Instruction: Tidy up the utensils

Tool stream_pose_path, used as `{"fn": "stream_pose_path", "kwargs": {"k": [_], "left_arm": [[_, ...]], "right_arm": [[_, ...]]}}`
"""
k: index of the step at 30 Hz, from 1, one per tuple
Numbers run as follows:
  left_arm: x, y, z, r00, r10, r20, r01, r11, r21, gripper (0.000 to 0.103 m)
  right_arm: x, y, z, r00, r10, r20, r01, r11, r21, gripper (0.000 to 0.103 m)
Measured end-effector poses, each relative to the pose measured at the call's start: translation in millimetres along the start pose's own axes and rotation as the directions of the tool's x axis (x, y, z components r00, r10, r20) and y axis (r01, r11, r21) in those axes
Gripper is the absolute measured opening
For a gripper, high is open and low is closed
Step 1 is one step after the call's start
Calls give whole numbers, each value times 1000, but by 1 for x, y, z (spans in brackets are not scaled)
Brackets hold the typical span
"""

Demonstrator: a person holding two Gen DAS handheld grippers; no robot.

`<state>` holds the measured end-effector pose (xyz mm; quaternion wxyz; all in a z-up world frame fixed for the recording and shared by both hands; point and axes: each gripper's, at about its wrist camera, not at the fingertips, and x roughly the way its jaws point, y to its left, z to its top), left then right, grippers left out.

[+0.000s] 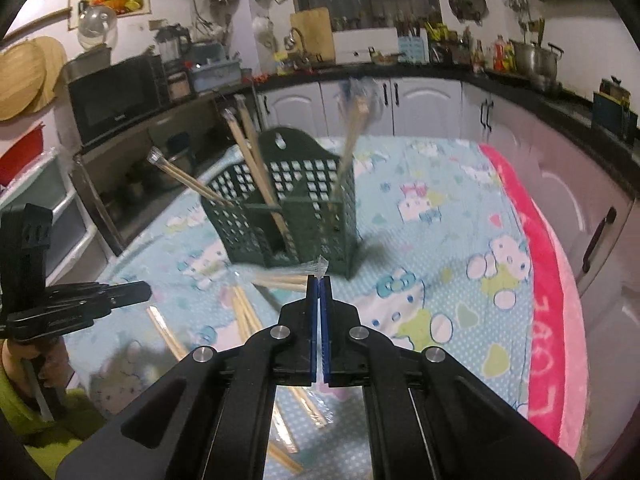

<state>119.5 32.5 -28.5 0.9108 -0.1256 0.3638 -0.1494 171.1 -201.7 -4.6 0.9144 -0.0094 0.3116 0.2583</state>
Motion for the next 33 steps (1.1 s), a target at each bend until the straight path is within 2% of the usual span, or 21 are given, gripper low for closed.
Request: {"fn": "stream_pose_path", "kwargs": {"k": [14,33], "left_arm": [[-13,-40,31,995,-79,67,75,995,63,1],[-14,-94,61,986,-139,92,125,982,145,0]], "right_arm": [[-39,24,19,995,20,96,-15,999,-46,1],[-75,9,29,979,6,202,-4,1000,-10,1]]}}
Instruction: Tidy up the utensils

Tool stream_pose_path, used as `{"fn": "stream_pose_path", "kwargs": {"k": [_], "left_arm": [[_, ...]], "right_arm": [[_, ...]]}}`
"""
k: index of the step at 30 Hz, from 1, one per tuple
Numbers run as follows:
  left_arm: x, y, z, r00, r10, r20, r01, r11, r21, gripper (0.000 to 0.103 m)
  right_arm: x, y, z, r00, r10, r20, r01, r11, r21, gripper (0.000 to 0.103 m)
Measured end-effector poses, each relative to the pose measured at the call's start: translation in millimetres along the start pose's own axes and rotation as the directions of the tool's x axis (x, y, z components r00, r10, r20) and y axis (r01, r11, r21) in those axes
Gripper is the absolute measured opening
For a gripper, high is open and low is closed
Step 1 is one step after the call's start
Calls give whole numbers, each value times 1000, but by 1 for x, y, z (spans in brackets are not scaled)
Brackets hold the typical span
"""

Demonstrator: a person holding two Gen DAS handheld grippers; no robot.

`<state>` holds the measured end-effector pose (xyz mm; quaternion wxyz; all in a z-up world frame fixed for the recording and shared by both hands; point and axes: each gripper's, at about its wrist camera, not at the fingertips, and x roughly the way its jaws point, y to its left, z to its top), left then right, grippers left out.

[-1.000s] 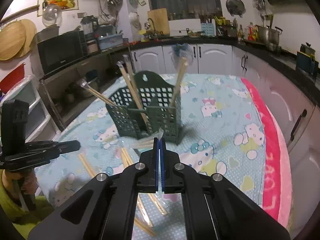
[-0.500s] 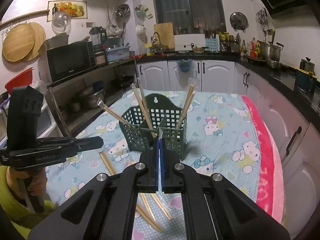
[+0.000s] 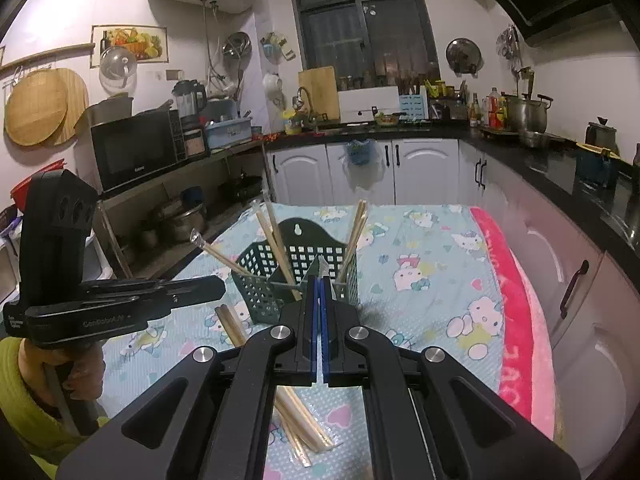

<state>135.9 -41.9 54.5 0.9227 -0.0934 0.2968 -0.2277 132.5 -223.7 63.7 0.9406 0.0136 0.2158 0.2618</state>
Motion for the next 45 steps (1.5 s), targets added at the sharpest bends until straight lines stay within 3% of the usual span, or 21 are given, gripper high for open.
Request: {"fn": "stream_pose_path", "kwargs": {"k": [10,21,38,45], "left_arm": [[-8,-17,34,997,-27,66,24,999,38,0],[-37,-17,80,984,-4,179,-9,997,74,0],[-73,12,141,949,60,310,-83,995,62,0],[-71,28,147,948,71,309,-86,996,34,0]], "right_arm": [[-9,-3,16,999,-2,41,2,1000,0,1],[-20,3,53,993,21,112,-19,1000,-19,1],[4,32,119,986,70,154,-60,996,-67,1],[20,33,134,988,67,140,-59,996,-62,1]]}}
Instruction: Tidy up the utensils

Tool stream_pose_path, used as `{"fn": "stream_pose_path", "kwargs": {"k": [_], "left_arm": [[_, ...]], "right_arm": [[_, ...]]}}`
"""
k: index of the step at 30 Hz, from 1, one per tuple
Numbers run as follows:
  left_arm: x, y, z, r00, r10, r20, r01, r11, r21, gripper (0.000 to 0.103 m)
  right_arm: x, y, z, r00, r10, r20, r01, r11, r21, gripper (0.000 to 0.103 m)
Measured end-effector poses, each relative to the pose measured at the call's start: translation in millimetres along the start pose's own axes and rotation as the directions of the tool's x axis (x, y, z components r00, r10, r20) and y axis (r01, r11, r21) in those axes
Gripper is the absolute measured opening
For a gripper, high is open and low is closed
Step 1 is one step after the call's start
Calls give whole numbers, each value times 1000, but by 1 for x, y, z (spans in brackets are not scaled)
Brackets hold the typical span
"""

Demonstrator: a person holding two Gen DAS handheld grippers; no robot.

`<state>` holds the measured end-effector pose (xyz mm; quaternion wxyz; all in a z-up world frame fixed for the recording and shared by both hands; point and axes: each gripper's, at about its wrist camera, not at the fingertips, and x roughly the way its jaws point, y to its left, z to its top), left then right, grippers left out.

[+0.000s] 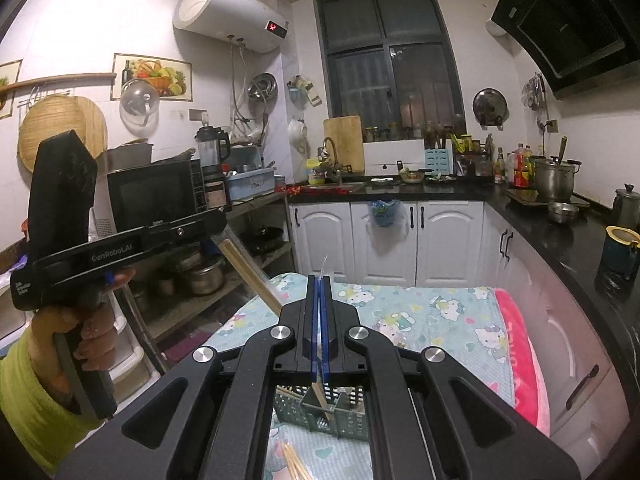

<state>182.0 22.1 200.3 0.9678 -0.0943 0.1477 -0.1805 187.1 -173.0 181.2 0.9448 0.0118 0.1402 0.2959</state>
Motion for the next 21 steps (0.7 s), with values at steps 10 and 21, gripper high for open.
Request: {"fn": "stream_pose_path", "kwargs": {"k": [10,21], "left_arm": [[24,14,-19,998,-8,-60,6,1000,-26,0],[50,24,-47,989,-28,-146,18,998,-66,0]], "right_arm": [[27,-9,0,999,-19,-37,20,1000,24,1],[55,-23,-12,992,-16,-126,24,998,61,1]]}}
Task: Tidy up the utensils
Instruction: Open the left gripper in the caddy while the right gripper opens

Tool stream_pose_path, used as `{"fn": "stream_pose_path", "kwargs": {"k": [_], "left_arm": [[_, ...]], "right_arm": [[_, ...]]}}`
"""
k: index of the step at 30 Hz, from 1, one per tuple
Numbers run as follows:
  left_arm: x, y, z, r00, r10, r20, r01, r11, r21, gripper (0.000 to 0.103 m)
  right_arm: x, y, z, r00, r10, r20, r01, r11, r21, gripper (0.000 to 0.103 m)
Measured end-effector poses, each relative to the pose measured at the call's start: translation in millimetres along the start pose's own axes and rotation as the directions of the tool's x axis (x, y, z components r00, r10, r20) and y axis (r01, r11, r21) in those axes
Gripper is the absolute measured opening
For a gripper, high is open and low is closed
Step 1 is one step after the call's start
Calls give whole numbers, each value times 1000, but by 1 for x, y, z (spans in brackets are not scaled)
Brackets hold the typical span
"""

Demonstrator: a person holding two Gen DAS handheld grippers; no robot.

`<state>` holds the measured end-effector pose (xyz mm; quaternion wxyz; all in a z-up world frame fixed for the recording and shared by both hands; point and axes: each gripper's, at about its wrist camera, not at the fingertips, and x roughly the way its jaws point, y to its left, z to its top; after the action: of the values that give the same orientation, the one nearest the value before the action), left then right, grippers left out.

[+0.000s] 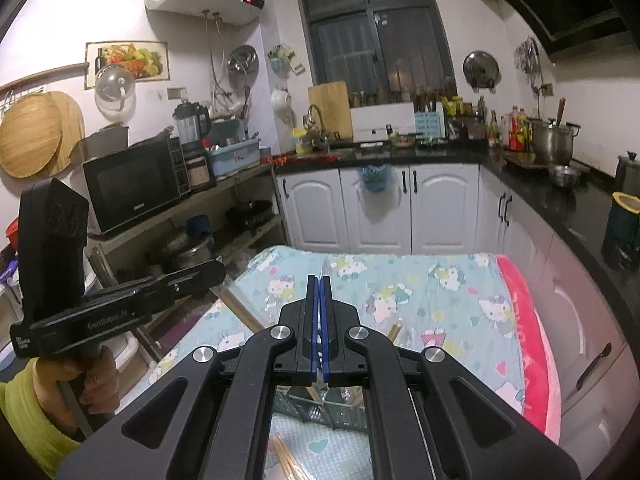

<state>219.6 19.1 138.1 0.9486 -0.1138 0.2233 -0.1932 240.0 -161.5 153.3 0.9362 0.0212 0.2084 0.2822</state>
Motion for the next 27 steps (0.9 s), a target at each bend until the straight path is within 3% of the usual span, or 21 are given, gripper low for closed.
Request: {"fn": "stream_pose_path", "kwargs": {"k": [8,9,10,11,12,13,14,16,21,27], "left_arm": [[20,6,-15,999,6,-48,-6,1000,-8,0],[22,7,-17,998,11,-57,-12,1000,-8,0],[24,9,-20,998,32,-63,-32,999,-3,2],[24,10,-22,997,47,-62,-47,999,4,10],[23,12,-24,996,54,-65,-54,999,5,21],[21,14,-25,996,58,-68,-58,998,0,25],[17,18,-27,996,66,-66,-67,998,-10,32],[9,22,-28,996,78,-49,-79,997,-15,36],[-22,28,-32,996,94,6,-94,995,-29,68],[-46,28,-47,993,108,40,-106,994,-35,92]], "right_arm": [[30,-2,-15,997,1,-80,-1,1000,4,2],[35,-3,-18,995,-12,-100,13,1000,12,3],[38,-6,-21,993,-25,-113,28,999,18,13],[41,-9,-23,992,-33,-121,37,999,27,27],[41,-12,-26,992,-44,-122,49,998,37,31],[40,-15,-29,992,-54,-118,60,997,44,38],[40,-18,-31,992,-59,-114,64,997,48,38],[36,-23,-36,992,-74,-107,81,995,58,38],[18,-33,-46,993,-88,-83,95,992,86,46],[-4,-35,-58,993,-99,-69,104,991,81,51]]}}
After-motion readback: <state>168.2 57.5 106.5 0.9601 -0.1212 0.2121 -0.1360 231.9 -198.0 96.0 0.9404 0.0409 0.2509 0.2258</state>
